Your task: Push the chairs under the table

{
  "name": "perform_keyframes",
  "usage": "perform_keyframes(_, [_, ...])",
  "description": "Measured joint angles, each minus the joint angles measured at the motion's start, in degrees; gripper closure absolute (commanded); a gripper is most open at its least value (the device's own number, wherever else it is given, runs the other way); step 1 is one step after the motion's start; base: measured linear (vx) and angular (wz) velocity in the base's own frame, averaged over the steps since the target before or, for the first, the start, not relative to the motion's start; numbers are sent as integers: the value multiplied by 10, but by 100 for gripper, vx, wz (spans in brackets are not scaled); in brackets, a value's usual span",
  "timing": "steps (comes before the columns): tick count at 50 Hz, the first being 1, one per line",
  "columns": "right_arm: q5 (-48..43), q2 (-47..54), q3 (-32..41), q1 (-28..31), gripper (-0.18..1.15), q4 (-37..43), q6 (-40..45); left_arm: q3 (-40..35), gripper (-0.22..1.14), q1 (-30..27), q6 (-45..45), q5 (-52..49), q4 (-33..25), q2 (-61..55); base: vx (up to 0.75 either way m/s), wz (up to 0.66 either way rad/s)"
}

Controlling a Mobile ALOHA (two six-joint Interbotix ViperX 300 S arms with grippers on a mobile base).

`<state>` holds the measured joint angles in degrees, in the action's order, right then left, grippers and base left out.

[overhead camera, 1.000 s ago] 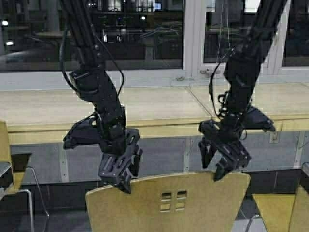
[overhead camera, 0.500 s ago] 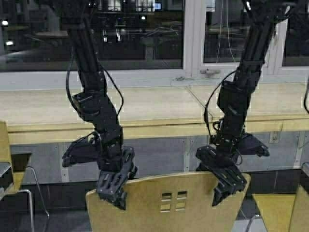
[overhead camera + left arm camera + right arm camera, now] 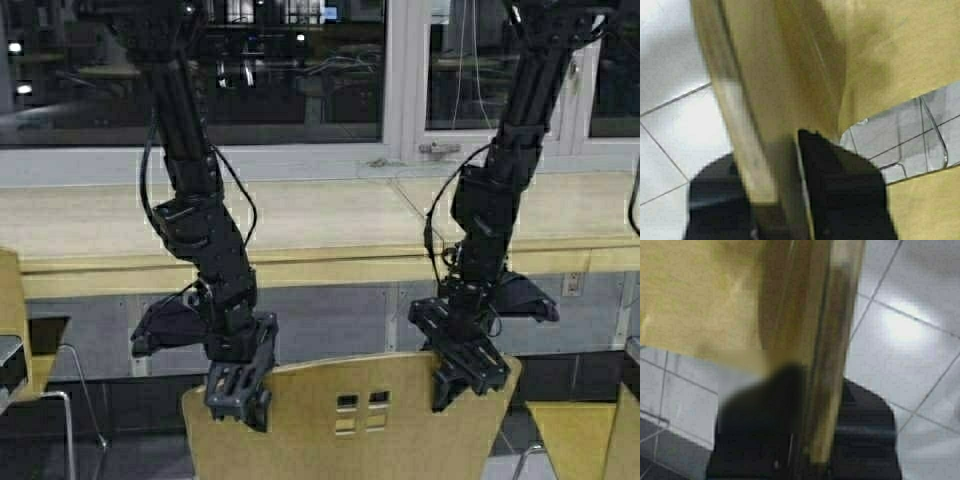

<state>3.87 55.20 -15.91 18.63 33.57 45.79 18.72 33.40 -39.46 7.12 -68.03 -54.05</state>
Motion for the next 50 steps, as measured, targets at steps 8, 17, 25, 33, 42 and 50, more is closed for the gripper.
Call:
perform_keyframes(8, [7,0,-2,0,93,0,0,-1,88,-9,1,0,0,1,1,7])
perform_keyframes(17, [9,0,-2,12,93,4,12,-2,88,-29,0,-1,1,1,5,10])
perform_keyframes(25, [11,-1,-3,17,93,7,19,-4,88,-40,0,-2,1,1,10,15])
perform_keyframes(33, [11,-2,-4,17,93,7,19,-5,88,-43,0,-2,4,1,15,17])
perform_keyframes(42, [7,-4,-13,18,93,8,19,-6,88,-43,10,-3,4,1,18,16])
perform_keyframes(50, [7,-6,-20,24,93,9,30,-4,88,-46,21,-3,4,1,20,9])
